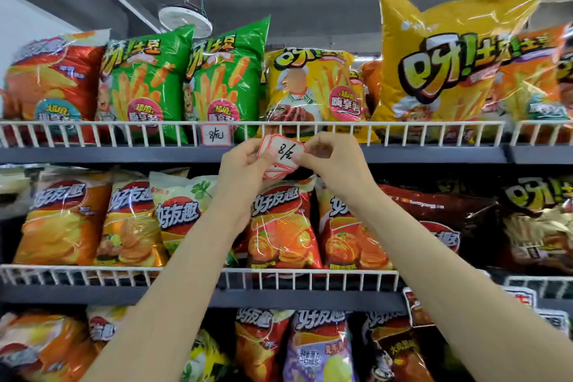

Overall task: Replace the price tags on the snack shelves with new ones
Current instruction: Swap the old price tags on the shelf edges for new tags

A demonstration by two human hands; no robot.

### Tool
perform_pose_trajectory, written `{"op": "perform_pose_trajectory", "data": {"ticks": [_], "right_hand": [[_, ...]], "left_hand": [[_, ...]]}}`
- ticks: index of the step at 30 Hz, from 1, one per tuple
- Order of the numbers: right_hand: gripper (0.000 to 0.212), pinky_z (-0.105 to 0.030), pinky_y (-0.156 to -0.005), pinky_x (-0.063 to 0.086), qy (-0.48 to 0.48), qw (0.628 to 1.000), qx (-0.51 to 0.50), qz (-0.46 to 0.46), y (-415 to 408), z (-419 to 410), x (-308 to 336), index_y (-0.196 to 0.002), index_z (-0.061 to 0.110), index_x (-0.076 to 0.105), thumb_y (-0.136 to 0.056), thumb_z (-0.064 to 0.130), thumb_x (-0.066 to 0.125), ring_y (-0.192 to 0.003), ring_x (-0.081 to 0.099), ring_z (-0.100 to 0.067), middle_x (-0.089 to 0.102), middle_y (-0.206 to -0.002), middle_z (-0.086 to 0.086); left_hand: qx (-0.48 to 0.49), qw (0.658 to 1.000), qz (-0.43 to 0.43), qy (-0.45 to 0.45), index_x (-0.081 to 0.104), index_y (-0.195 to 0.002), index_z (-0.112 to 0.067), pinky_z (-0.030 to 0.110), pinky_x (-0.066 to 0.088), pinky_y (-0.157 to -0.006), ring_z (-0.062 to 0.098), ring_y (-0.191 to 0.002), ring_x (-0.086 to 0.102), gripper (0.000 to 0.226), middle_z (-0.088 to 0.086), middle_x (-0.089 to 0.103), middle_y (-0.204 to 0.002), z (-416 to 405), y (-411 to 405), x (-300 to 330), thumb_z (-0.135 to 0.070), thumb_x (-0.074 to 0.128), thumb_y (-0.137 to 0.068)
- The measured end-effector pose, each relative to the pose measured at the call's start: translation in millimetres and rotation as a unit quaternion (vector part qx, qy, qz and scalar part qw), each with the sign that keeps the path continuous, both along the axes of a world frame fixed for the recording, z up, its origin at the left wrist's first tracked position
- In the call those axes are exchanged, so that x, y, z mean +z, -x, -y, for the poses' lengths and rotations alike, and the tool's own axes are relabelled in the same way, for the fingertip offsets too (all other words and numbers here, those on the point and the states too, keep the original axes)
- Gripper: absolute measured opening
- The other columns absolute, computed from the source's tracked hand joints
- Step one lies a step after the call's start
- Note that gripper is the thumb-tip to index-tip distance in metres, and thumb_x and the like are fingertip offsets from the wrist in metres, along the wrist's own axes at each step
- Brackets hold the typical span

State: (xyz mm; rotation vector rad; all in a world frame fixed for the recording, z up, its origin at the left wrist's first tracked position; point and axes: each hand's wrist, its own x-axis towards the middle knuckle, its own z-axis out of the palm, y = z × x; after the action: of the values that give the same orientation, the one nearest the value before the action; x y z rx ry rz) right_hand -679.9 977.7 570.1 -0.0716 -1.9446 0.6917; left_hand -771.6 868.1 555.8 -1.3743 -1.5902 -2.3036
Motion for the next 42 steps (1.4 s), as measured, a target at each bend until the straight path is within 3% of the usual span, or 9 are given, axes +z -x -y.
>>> {"op": "perform_pose_trajectory", "data": {"ticks": [6,11,16,22,27,31,36,40,42], "right_hand": [[0.017,-0.02,-0.065,0.038,-0.014,0.999,-0.046,0.024,-59.6,-37.0,0.2,-0.081,0.006,0.069,-0.089,0.019,0.061,-0.063,0.049,-0.005,0.058,-0.066,0.007],[0.015,-0.012,-0.053,0.032,-0.014,0.996,-0.083,0.039,-106.1,-56.8,-0.7,-0.088,0.013,0.071,-0.092,0.018,0.058,-0.058,0.045,-0.001,0.053,-0.063,0.014],[0.004,-0.031,-0.066,0.046,0.019,0.993,-0.117,0.004,-152.6,-88.4,-0.6,-0.083,0.018,0.064,-0.084,0.016,0.067,-0.068,0.051,-0.011,0.064,-0.079,-0.003],[0.011,-0.025,-0.06,0.041,0.033,0.988,-0.147,-0.018,-220.0,-149.6,-5.9,-0.08,0.012,0.067,-0.085,0.022,0.066,-0.062,0.052,-0.012,0.061,-0.071,-0.002],[0.012,-0.018,-0.054,0.04,0.032,0.988,-0.154,-0.012,-290.9,-223.6,-9.1,-0.09,0.011,0.067,-0.087,0.022,0.064,-0.057,0.056,-0.008,0.06,-0.068,0.004],[0.008,-0.013,-0.046,0.037,0.032,0.992,-0.126,0.008,-342.2,-280.1,-1.0,-0.09,0.011,0.067,-0.088,0.018,0.063,-0.047,0.053,0.0,0.06,-0.061,0.007],[0.019,-0.025,-0.053,0.039,-0.003,0.991,-0.135,0.012,-385.6,-335.1,10.5,-0.106,0.015,0.068,-0.087,0.015,0.062,-0.058,0.052,-0.011,0.056,-0.062,0.006],[0.022,-0.02,-0.047,0.041,0.015,0.987,-0.157,-0.01,-414.5,-364.3,8.9,-0.111,0.015,0.065,-0.092,0.011,0.054,-0.05,0.051,-0.006,0.056,-0.06,0.003],[0.019,-0.02,-0.046,0.041,0.033,0.984,-0.174,-0.019,-429.1,-376.9,8.1,-0.103,0.012,0.066,-0.093,0.012,0.051,-0.047,0.05,-0.006,0.058,-0.059,0.002]], "left_hand": [[-0.035,0.998,-0.035,0.024,0.064,-0.101,-0.021,0.028,0.057,-0.075,0.014,-0.086,0.07,0.017,0.0,0.072,-0.093,-34.3,-47.9,-2.0,-0.013,0.05,-0.095],[-0.045,0.997,-0.058,0.019,0.066,-0.09,-0.027,0.016,0.055,-0.064,0.002,-0.075,0.069,0.021,-0.004,0.072,-0.085,-61.5,-84.2,-4.2,-0.013,0.05,-0.095],[-0.009,0.992,-0.119,0.044,0.066,-0.109,-0.018,0.043,0.053,-0.089,0.017,-0.095,0.067,0.02,0.003,0.071,-0.101,-98.2,-126.8,1.6,-0.022,0.053,-0.094],[0.042,0.975,-0.211,0.052,0.065,-0.091,-0.012,0.042,0.05,-0.076,0.026,-0.079,0.064,0.03,0.01,0.069,-0.086,-163.4,-191.9,6.4,-0.038,0.05,-0.093],[0.116,0.951,-0.275,0.082,0.061,-0.115,-0.007,0.036,0.046,-0.084,0.023,-0.098,0.062,0.03,0.009,0.068,-0.108,-241.3,-265.1,-1.8,-0.026,0.044,-0.099],[0.106,0.965,-0.231,0.062,0.063,-0.1,-0.011,0.042,0.048,-0.08,0.026,-0.09,0.063,0.019,0.012,0.068,-0.098,-297.6,-316.5,3.3,-0.02,0.046,-0.097],[0.116,0.968,-0.216,0.054,0.048,-0.076,-0.028,0.052,0.047,-0.083,0.019,-0.079,0.054,0.022,0.013,0.06,-0.087,-353.3,-359.4,12.3,-0.02,0.048,-0.096],[0.117,0.966,-0.22,0.069,0.058,-0.087,-0.002,0.043,0.041,-0.07,0.035,-0.077,0.052,0.02,0.017,0.058,-0.077,-380.8,-385.0,14.2,-0.014,0.045,-0.097],[0.115,0.964,-0.229,0.073,0.058,-0.088,-0.003,0.037,0.039,-0.066,0.037,-0.085,0.052,0.02,0.021,0.059,-0.083,-391.2,-399.0,14.8,-0.014,0.045,-0.097]]}}
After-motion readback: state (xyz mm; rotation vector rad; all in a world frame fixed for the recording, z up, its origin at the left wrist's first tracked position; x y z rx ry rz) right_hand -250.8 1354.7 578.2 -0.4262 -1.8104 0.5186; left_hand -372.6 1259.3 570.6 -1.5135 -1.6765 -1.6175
